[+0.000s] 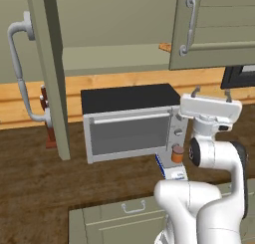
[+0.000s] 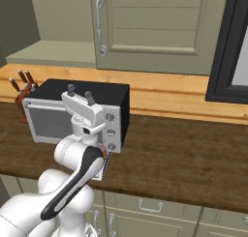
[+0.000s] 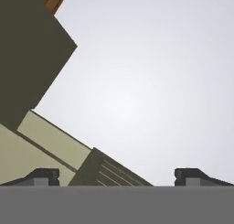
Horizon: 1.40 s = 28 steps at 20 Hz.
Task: Pick the jam and place it on the digital scale for weighing, and close the cabinet.
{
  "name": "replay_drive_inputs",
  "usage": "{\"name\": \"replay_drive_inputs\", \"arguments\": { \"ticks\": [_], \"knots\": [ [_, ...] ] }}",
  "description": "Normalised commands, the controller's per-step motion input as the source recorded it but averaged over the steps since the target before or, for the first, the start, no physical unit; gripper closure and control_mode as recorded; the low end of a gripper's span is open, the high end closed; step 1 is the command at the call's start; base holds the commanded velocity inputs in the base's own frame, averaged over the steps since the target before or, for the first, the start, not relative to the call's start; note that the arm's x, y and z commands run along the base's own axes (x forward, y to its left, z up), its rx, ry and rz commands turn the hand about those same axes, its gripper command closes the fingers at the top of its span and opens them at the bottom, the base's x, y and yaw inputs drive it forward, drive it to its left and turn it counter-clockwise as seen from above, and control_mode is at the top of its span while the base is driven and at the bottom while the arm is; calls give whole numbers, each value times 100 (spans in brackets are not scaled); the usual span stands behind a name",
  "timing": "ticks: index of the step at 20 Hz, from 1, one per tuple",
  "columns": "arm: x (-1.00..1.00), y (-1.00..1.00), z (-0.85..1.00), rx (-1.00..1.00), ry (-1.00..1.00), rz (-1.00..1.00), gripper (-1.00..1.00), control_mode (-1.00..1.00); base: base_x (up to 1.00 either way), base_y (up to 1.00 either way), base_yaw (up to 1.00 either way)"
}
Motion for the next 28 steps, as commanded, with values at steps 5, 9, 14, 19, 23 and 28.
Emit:
{"name": "replay_drive_inputs", "arguments": {
  "ticks": [5, 9, 14, 19, 23, 28],
  "knots": [
    [-33, 98, -17, 13, 13, 15, -100, -100, 0, 0, 0],
    [-38, 100, -26, 2, 0, 15, -100, -100, 0, 0, 0],
    [-77, 100, -26, -6, -7, 18, -100, -100, 0, 0, 0],
    [-100, 100, -15, -35, -34, 0, -100, -100, 0, 0, 0],
    [-100, 94, -14, -33, -33, -25, -100, -100, 0, 0, 0],
    [-100, 59, -19, -14, -17, -50, -100, -100, 0, 0, 0]
  ]
}}
